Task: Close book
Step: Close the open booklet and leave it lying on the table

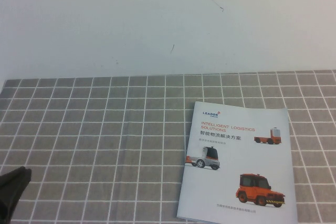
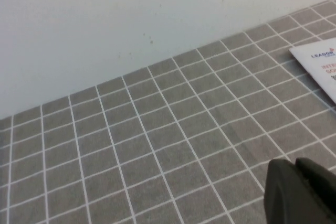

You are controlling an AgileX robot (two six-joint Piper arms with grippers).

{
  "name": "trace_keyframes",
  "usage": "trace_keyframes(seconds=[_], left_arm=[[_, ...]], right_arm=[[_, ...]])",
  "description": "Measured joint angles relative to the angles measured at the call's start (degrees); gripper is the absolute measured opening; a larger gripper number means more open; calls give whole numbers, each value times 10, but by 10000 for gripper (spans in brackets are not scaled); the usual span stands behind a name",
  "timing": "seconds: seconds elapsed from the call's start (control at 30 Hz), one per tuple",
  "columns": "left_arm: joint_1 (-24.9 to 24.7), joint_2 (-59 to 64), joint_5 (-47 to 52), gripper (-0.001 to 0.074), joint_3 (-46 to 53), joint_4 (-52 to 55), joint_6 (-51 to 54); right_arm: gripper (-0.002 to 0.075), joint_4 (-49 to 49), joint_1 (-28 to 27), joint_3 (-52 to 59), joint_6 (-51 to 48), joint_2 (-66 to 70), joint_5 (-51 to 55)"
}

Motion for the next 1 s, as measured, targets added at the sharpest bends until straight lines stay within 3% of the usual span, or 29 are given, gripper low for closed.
trace_keyframes(seconds=[0.3,0.5,0.8,1.0], left_arm=[[-10,0,47,-3,0,1,0],[-21,-51,25,-4,50,1,0],[22,-210,12,-4,184,1,0],[54,-267,58,-4,195,1,0]], right_arm=[[-2,0,0,0,0,0,0],[-2,1,0,0,0,0,0],[-2,1,0,0,0,0,0],[-2,1,0,0,1,0,0]])
